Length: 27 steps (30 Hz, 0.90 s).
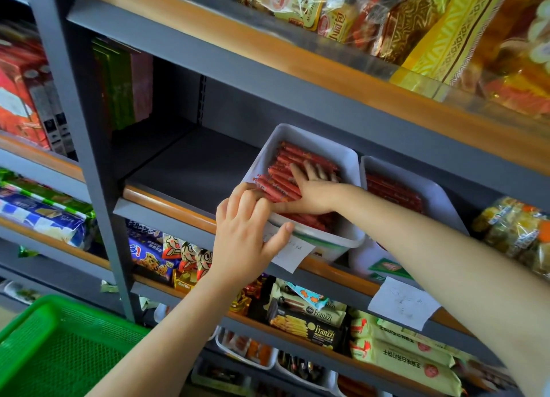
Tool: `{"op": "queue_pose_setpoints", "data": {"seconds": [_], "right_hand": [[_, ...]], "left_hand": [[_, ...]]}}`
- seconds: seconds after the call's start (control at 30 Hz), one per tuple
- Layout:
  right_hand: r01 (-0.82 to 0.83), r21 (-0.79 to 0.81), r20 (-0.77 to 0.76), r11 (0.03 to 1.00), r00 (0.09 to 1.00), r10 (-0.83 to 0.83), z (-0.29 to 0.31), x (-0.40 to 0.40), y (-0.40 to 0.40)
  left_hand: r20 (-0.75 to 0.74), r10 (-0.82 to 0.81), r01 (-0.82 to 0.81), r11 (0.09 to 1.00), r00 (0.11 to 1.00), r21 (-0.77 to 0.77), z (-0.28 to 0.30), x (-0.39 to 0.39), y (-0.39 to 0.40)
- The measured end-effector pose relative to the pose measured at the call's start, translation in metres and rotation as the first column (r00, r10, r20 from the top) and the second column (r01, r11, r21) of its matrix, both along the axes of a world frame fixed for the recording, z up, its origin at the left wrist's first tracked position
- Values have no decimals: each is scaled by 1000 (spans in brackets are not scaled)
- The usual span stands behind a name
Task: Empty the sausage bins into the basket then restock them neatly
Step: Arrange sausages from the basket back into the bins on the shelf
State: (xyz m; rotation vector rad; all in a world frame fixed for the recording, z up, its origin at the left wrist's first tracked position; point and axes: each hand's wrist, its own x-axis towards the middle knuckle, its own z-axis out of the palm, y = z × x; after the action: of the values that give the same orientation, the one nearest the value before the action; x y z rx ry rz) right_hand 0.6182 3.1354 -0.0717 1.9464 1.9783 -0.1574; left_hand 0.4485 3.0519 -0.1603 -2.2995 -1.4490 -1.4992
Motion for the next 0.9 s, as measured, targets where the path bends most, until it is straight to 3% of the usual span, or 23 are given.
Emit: {"op": "queue_pose_setpoints", "data": {"seconds": [0.2,0.33,0.43,0.53,0.6,0.8,0.9], "right_hand": [[185,-85,-94,979,977,-193,13,19,24],[112,-123,-50,986,992,-119,4,19,17],[57,-101,-171,993,983,-74,4,27,12],[262,-29,-355,965,900,-255,6,19,15],[398,-19,-338,917,861,-380,4,7,19],[481,52,-425,875,804,-416,2,-10,27],[512,62,-390,857,803,-451,-2,-8,28]], "left_hand": [[6,-4,3,1000,1000,23,-2,0,0],[24,6,-7,999,1000,39,-2,3,2],[29,2,-3,999,1000,48,-3,3,2],[26,-4,2,998,1000,59,-3,2,3],[20,-3,2,998,1000,60,-4,1,3],[19,-8,7,997,1000,77,-4,1,3],[17,-12,10,997,1000,80,-5,0,4]]}}
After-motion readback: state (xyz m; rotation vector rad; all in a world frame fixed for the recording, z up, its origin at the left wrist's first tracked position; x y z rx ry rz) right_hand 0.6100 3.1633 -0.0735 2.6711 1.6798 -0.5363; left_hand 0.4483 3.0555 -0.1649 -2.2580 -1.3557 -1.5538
